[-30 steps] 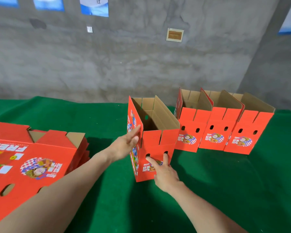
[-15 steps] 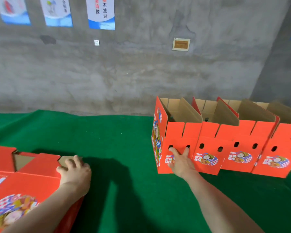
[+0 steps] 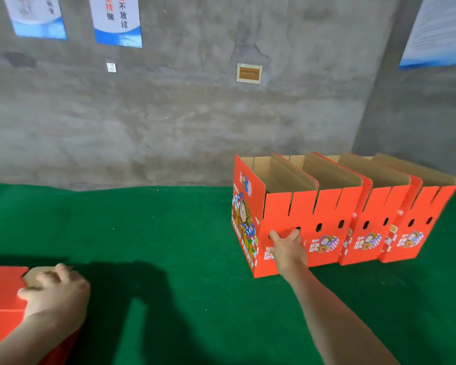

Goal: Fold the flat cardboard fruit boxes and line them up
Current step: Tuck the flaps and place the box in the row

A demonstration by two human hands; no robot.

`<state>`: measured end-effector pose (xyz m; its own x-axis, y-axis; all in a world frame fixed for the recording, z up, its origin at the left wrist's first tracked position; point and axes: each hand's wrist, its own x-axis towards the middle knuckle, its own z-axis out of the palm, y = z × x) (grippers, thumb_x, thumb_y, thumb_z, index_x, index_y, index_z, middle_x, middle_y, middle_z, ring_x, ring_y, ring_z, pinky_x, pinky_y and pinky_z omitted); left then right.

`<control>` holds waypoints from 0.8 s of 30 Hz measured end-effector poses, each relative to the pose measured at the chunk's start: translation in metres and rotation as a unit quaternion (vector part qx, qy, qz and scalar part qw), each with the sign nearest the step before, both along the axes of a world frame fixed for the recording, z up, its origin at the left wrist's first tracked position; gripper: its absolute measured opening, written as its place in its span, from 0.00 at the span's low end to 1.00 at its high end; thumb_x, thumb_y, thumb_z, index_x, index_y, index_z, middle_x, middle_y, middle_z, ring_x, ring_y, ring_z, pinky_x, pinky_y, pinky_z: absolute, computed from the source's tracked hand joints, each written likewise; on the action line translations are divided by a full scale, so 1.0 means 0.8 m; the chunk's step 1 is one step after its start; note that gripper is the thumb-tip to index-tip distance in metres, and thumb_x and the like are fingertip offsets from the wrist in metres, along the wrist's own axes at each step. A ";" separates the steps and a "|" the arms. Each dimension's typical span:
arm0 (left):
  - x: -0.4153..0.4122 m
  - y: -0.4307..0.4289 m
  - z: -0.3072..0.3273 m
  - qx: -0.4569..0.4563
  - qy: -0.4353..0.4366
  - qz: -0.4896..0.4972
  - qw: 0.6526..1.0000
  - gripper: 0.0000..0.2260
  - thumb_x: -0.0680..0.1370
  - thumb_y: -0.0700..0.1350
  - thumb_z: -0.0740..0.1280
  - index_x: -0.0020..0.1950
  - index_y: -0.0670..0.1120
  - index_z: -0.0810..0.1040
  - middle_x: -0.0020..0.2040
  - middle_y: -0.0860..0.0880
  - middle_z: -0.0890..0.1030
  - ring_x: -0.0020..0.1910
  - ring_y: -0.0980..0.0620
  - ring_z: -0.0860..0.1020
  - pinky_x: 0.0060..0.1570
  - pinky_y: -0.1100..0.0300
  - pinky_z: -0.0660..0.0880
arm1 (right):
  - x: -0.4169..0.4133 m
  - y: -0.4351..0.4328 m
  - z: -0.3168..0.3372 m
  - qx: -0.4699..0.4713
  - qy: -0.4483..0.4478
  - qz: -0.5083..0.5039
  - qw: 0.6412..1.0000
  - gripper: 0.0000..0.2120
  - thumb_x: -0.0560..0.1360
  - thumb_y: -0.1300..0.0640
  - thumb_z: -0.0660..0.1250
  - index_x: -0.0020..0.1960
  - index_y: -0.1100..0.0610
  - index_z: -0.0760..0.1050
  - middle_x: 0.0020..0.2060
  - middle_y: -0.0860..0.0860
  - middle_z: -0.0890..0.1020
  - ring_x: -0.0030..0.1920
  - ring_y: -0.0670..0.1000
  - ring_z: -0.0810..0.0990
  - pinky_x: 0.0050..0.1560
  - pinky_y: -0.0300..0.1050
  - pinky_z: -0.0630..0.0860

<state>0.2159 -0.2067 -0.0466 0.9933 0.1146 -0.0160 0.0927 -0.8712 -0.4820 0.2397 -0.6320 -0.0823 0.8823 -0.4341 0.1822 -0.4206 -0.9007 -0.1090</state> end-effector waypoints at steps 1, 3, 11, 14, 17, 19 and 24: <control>0.001 0.001 -0.002 -0.001 -0.007 0.000 1.000 0.21 0.79 0.49 0.55 0.72 0.47 0.63 0.70 0.43 0.61 0.67 0.39 0.64 0.60 0.46 0.72 | -0.002 -0.012 -0.002 0.001 -0.001 -0.008 1.000 0.16 0.79 0.46 0.61 0.63 0.50 0.64 0.57 0.60 0.62 0.56 0.58 0.68 0.48 0.48 0.73; 0.003 0.003 -0.007 -0.010 -0.014 -0.004 1.000 0.23 0.79 0.51 0.56 0.73 0.47 0.61 0.70 0.43 0.60 0.68 0.39 0.63 0.60 0.46 0.72 | -0.006 -0.032 -0.005 -0.013 0.007 -0.031 0.999 0.16 0.79 0.46 0.60 0.64 0.50 0.64 0.58 0.61 0.64 0.56 0.59 0.68 0.52 0.49 0.73; 0.011 0.011 -0.013 -0.013 -0.018 -0.016 1.000 0.24 0.76 0.55 0.56 0.70 0.48 0.64 0.69 0.43 0.62 0.66 0.40 0.64 0.60 0.47 0.72 | -0.011 -0.047 -0.019 0.038 -0.020 -0.088 0.995 0.20 0.81 0.55 0.57 0.70 0.45 0.55 0.72 0.68 0.42 0.72 0.68 0.51 0.54 0.51 0.78; 0.014 0.016 -0.019 0.005 -0.008 -0.037 0.999 0.25 0.76 0.57 0.55 0.69 0.47 0.66 0.69 0.43 0.64 0.67 0.39 0.62 0.63 0.47 0.68 | -0.027 -0.038 -0.038 0.076 -0.071 -0.063 0.993 0.21 0.81 0.50 0.55 0.72 0.43 0.54 0.72 0.62 0.31 0.74 0.67 0.46 0.51 0.55 0.80; 0.011 0.011 -0.017 -0.008 -0.004 -0.012 1.000 0.27 0.76 0.59 0.56 0.71 0.48 0.63 0.72 0.41 0.57 0.69 0.36 0.60 0.64 0.44 0.67 | -0.040 -0.034 -0.043 0.080 -0.085 -0.053 0.992 0.21 0.81 0.48 0.56 0.73 0.43 0.55 0.73 0.61 0.32 0.74 0.67 0.51 0.51 0.57 0.80; 0.009 0.008 -0.014 -0.018 -0.005 -0.006 1.000 0.27 0.76 0.59 0.56 0.72 0.49 0.62 0.74 0.40 0.54 0.69 0.37 0.60 0.64 0.44 0.68 | -0.037 -0.038 -0.036 0.111 -0.085 -0.070 0.988 0.21 0.81 0.48 0.56 0.72 0.43 0.56 0.73 0.60 0.33 0.73 0.67 0.51 0.51 0.56 0.79; 0.011 0.006 -0.010 -0.033 0.014 0.000 0.999 0.26 0.76 0.58 0.56 0.72 0.50 0.62 0.76 0.42 0.52 0.71 0.37 0.58 0.63 0.38 0.65 | -0.021 -0.042 -0.008 0.256 -0.094 -0.106 0.956 0.23 0.82 0.54 0.56 0.74 0.45 0.54 0.74 0.58 0.31 0.75 0.66 0.46 0.59 0.59 0.75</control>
<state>0.2246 -0.2019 -0.0542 0.9924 0.1119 -0.0506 0.0799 -0.9013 -0.4258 0.2228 -0.6660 -0.0890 0.7369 -0.6745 0.0440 -0.5181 -0.6054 -0.6042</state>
